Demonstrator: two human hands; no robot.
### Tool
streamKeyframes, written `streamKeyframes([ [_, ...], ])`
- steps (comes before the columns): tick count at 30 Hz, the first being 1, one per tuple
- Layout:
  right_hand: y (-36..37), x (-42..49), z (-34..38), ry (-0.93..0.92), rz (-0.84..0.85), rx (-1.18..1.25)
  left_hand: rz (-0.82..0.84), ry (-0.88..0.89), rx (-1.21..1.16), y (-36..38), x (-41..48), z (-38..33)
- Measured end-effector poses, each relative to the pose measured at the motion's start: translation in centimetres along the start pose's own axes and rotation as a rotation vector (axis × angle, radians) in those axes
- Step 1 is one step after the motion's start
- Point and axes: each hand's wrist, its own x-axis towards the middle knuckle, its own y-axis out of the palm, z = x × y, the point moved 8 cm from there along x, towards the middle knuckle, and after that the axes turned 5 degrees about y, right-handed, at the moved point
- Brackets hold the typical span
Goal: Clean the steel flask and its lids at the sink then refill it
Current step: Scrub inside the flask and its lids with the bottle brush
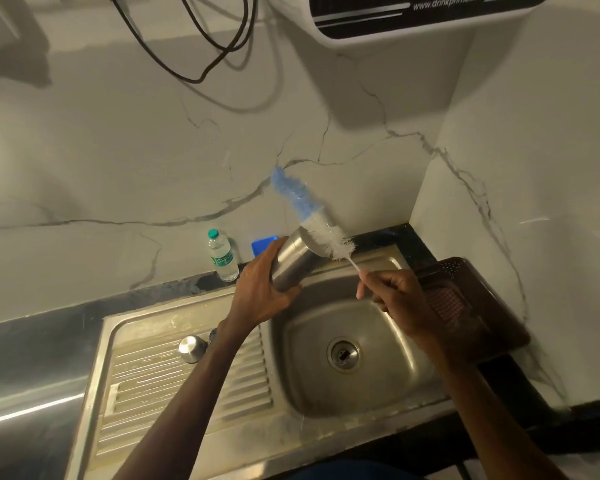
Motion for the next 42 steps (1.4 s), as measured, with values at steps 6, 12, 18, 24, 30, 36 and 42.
streamKeyframes([
  [6,0.3,0.3,0.7,-0.017,0.003,-0.042,-0.011,0.007,0.013,-0.2,0.0,-0.7],
  [12,-0.2,-0.4,0.3,-0.056,-0.022,-0.118,-0.089,-0.033,-0.054,-1.5,0.7,0.3],
  [18,0.2,0.0,1.6,-0.068,-0.045,-0.154,0.011,-0.026,-0.024,0.4,-0.1,-0.1],
  [24,-0.1,-1.3,0.3,-0.068,-0.026,-0.185,-0.044,-0.094,-0.025,-0.2,0.0,0.8],
  [30,0.5,-0.5,1.3,-0.067,-0.038,-0.232,0.011,-0.094,0.027,0.9,-0.4,-0.4],
  [36,0.0,-1.3,-0.4,-0.048,-0.048,-0.223,-0.006,-0.127,0.06,-0.3,0.1,0.4],
  [42,0.5,0.0,0.8,-0.037,-0.102,-0.221,0.061,-0.071,0.085,0.9,-0.7,-1.3],
])
